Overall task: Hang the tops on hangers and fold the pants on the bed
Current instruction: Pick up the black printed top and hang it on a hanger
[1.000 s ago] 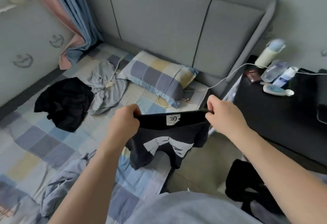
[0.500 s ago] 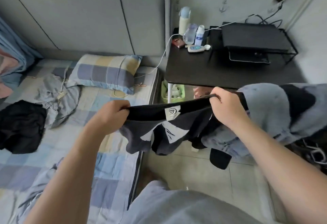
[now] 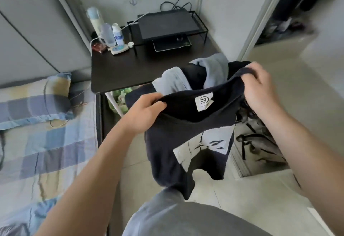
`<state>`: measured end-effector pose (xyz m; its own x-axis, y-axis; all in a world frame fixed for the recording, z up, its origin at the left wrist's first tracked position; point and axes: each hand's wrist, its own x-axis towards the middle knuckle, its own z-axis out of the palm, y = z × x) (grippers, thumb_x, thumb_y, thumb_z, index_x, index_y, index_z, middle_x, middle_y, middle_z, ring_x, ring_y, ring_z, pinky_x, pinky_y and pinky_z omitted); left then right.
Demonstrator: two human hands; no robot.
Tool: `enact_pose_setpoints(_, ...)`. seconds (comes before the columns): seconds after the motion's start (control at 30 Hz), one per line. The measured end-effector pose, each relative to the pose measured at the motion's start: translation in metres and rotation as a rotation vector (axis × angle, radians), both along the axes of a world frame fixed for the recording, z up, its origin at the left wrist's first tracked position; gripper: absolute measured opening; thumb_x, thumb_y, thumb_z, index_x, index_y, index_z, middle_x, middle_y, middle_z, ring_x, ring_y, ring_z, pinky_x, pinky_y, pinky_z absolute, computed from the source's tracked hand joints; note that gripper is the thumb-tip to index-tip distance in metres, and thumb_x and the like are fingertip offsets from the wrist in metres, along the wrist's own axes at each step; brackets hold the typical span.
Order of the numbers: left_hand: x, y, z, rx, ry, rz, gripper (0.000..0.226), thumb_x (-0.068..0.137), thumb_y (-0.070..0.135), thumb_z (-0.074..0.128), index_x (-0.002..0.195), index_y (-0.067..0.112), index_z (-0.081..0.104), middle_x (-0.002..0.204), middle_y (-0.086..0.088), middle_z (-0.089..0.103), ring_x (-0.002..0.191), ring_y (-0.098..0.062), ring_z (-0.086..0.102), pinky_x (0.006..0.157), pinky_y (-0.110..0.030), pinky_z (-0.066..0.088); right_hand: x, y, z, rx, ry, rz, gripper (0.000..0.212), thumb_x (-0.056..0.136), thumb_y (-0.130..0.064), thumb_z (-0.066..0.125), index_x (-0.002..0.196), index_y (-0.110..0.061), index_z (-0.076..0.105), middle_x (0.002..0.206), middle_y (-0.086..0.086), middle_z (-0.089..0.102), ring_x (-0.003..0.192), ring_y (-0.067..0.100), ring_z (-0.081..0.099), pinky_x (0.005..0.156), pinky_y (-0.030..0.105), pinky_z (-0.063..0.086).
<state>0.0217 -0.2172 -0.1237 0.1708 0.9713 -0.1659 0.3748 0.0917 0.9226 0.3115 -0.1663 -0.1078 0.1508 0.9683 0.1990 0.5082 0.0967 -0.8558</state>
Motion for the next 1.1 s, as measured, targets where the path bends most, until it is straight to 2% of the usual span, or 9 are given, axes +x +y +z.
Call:
enact_pose_setpoints(0.07, 0.037, 0.030, 0.005, 0.046, -0.019, -0.070, 0.028, 0.086, 0.031, 0.050, 0.073, 0.006, 0.045, 0.065, 0.005, 0.040, 0.062, -0.010, 0.041, 0.060, -0.025, 0.034, 0.028, 0.013, 0.008, 0.038, 0.039, -0.109, 0.010, 0.083, -0.020, 0.044, 0.081, -0.018, 0.053, 0.065, -0.011, 0.045, 0.059, -0.004, 0.042, 0.057, 0.014, 0.032)
enact_pose_setpoints(0.27, 0.147, 0.139, 0.019, 0.172, -0.138, -0.304, 0.031, 0.093, 0.026, 0.049, 0.082, -0.003, 0.046, 0.071, 0.000, 0.038, 0.067, -0.011, 0.040, 0.061, -0.025, 0.034, 0.112, 0.063, 0.045, 0.129, 0.036, -0.403, 0.008, 0.079, -0.019, 0.041, 0.074, -0.022, 0.046, 0.065, -0.010, 0.044, 0.057, -0.004, 0.041, 0.055, 0.014, 0.030)
enact_pose_setpoints(0.37, 0.198, 0.197, 0.033, 0.144, -0.175, -0.423, 0.026, 0.102, 0.018, 0.049, 0.078, 0.007, 0.045, 0.068, 0.004, 0.037, 0.065, -0.009, 0.039, 0.057, -0.020, 0.033, 0.151, 0.086, 0.066, 0.165, 0.008, -0.536, 0.013, 0.080, -0.017, 0.040, 0.071, -0.024, 0.045, 0.068, -0.008, 0.044, 0.055, -0.008, 0.043, 0.056, 0.011, 0.032)
enact_pose_setpoints(0.5, 0.266, 0.268, 0.056, 0.098, -0.232, -0.552, 0.024, 0.104, 0.023, 0.049, 0.084, 0.010, 0.053, 0.071, 0.001, 0.047, 0.068, -0.014, 0.049, 0.065, -0.029, 0.040, 0.200, 0.114, 0.085, 0.230, -0.062, -0.702, 0.010, 0.080, -0.019, 0.040, 0.078, -0.019, 0.050, 0.069, -0.011, 0.046, 0.060, 0.000, 0.043, 0.059, 0.015, 0.034)
enact_pose_setpoints(0.6, 0.318, 0.306, 0.085, 0.149, -0.312, -0.569, 0.024, 0.103, 0.025, 0.048, 0.085, 0.011, 0.056, 0.070, 0.004, 0.053, 0.068, -0.011, 0.054, 0.064, -0.025, 0.043, 0.230, 0.131, 0.109, 0.288, -0.097, -0.818, 0.018, 0.080, -0.020, 0.039, 0.088, -0.013, 0.053, 0.072, -0.010, 0.047, 0.070, 0.006, 0.042, 0.062, 0.015, 0.036)
enact_pose_setpoints(0.7, 0.367, 0.335, 0.121, 0.174, -0.401, -0.574, 0.028, 0.104, 0.026, 0.050, 0.089, 0.002, 0.055, 0.075, -0.002, 0.055, 0.070, -0.016, 0.055, 0.065, -0.029, 0.046, 0.256, 0.149, 0.144, 0.316, -0.129, -0.871, 0.017, 0.080, -0.021, 0.039, 0.086, -0.015, 0.054, 0.072, -0.010, 0.048, 0.062, 0.001, 0.043, 0.059, 0.011, 0.034)
enact_pose_setpoints(0.83, 0.414, 0.373, 0.176, 0.307, -0.460, -0.571, 0.029, 0.103, 0.027, 0.051, 0.076, 0.017, 0.045, 0.063, 0.008, 0.044, 0.055, -0.007, 0.045, 0.051, -0.020, 0.038, 0.293, 0.173, 0.197, 0.394, -0.204, -0.918, 0.008, 0.087, -0.018, 0.041, 0.080, -0.017, 0.046, 0.072, -0.008, 0.044, 0.067, 0.007, 0.043, 0.061, 0.023, 0.034)
enact_pose_setpoints(0.97, 0.452, 0.407, 0.242, 0.413, -0.505, -0.547, 0.029, 0.103, 0.027, 0.052, 0.076, 0.016, 0.046, 0.061, 0.008, 0.045, 0.047, -0.001, 0.044, 0.045, -0.015, 0.037, 0.330, 0.199, 0.268, 0.484, -0.314, -0.938, 0.010, 0.093, -0.013, 0.045, 0.085, -0.014, 0.050, 0.071, -0.008, 0.048, 0.059, -0.009, 0.047, 0.053, 0.007, 0.035)
enact_pose_setpoints(1.1, 0.488, 0.423, 0.316, 0.504, -0.516, -0.528, 0.024, 0.103, 0.026, 0.051, 0.082, 0.014, 0.049, 0.066, 0.002, 0.048, 0.058, -0.009, 0.048, 0.052, -0.022, 0.041, 0.360, 0.223, 0.348, 0.565, -0.328, -0.947, 0.012, 0.095, -0.016, 0.043, 0.085, -0.016, 0.050, 0.076, -0.008, 0.052, 0.065, 0.001, 0.046, 0.051, 0.008, 0.036)
